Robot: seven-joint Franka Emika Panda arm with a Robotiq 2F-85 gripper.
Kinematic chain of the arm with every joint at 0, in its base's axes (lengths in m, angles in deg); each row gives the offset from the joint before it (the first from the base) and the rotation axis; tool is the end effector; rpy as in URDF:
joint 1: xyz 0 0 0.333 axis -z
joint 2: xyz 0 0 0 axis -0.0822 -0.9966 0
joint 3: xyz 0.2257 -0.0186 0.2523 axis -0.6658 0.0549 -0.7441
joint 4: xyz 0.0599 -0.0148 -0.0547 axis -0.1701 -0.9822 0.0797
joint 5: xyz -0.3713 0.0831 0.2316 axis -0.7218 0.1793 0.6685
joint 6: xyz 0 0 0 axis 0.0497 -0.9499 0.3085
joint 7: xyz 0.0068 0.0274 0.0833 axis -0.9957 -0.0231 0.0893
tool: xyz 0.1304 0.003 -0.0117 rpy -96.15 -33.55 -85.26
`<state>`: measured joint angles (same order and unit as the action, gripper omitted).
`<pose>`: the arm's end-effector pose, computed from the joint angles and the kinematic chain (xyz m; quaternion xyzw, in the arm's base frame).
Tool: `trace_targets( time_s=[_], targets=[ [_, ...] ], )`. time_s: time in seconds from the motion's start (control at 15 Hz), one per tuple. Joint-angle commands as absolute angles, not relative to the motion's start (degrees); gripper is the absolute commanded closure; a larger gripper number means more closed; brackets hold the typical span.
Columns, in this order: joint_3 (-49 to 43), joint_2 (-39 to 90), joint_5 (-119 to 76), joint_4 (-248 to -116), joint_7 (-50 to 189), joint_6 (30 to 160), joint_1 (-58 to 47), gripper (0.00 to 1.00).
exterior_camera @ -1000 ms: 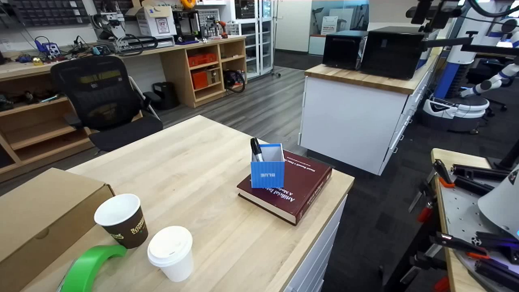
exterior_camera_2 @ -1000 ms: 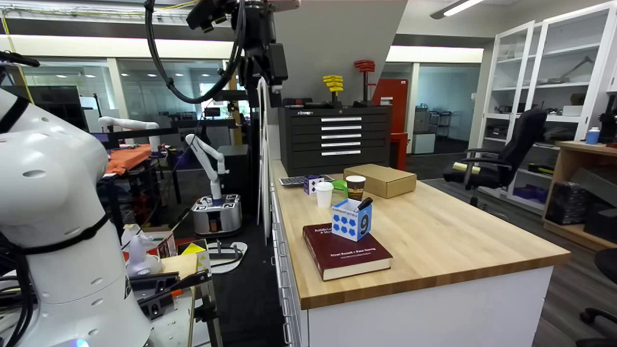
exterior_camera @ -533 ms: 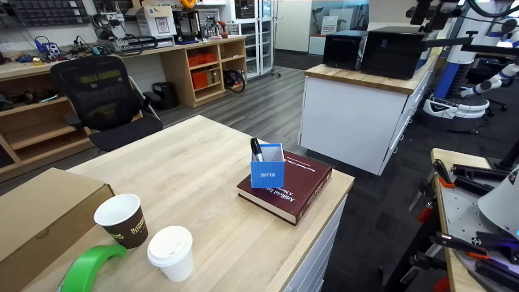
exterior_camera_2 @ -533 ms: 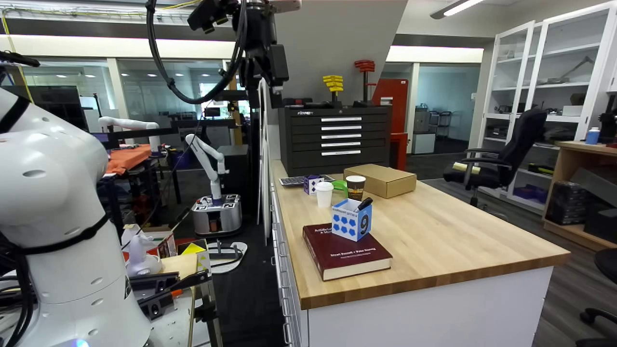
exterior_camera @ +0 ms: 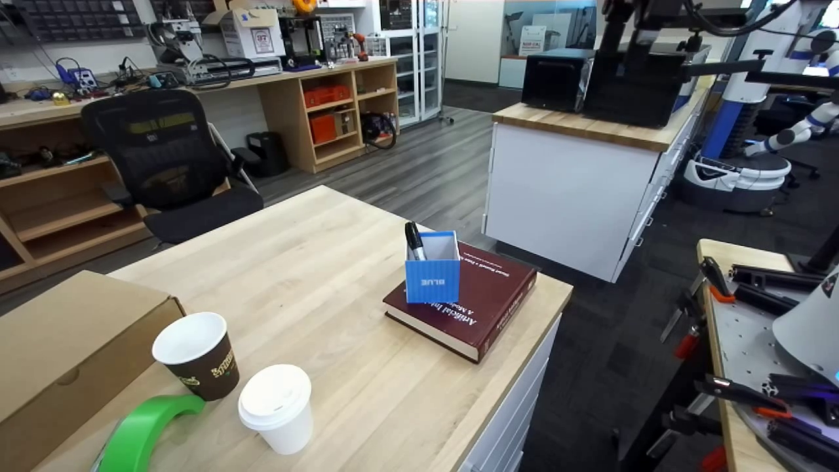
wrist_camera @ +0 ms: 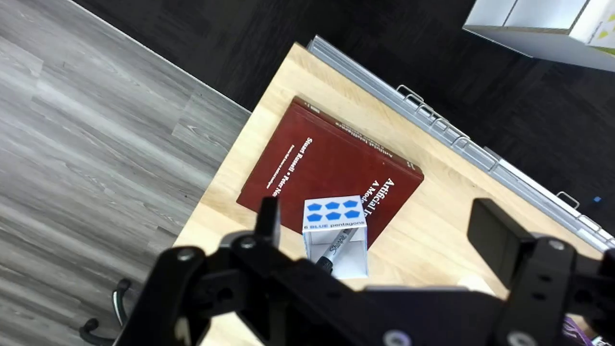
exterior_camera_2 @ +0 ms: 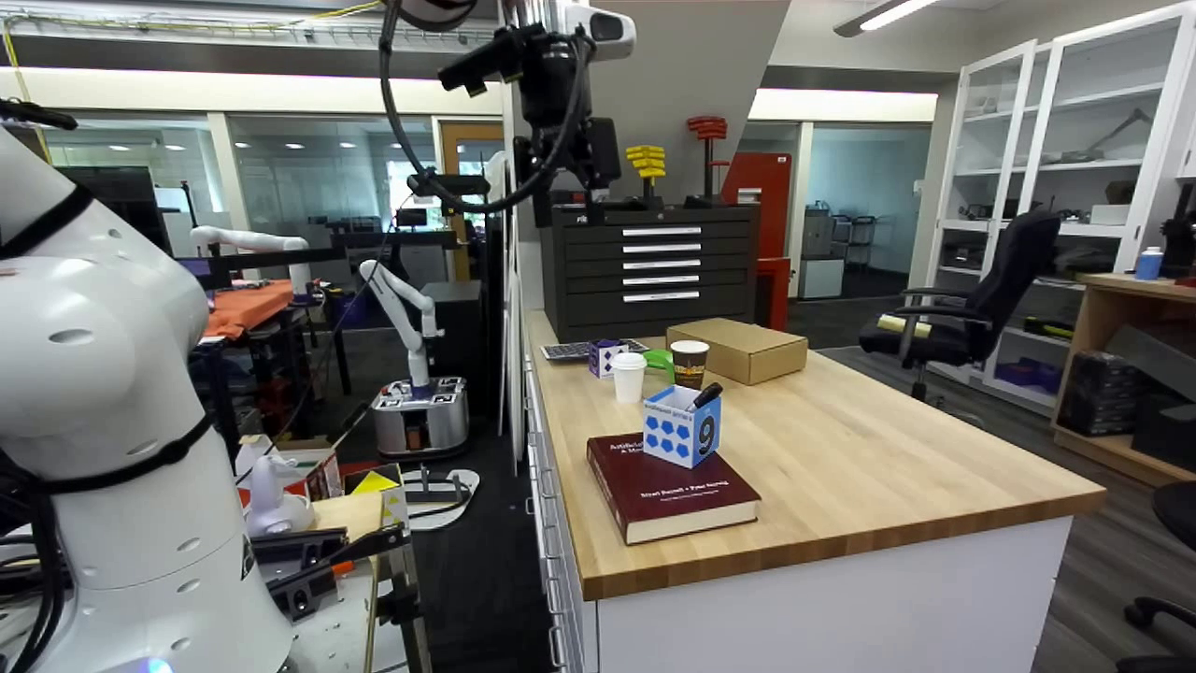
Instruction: Remove the black marker from the blue and white box and place it on top of the maroon book
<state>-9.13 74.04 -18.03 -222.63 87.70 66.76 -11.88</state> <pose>0.4281 0.0735 0.5393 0.9799 0.1944 0.0441 0.0094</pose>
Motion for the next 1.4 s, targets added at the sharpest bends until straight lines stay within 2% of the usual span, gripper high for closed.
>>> trace_targets(
  time_s=[0.0, 0.73, 0.8, 1.33],
  targets=[
    [-10.1, 64.7, -19.5, -216.5, 89.3, 69.9, -12.6, 0.00],
    [-13.3, 43.8, -21.1, -203.9, 91.7, 69.9, -12.4, 0.00],
    [-13.2, 46.8, -20.3, -207.1, 91.2, 71.3, -12.3, 0.00],
    [-13.0, 46.3, -19.7, -208.4, 90.4, 73.4, -11.9, 0.00]
  ],
)
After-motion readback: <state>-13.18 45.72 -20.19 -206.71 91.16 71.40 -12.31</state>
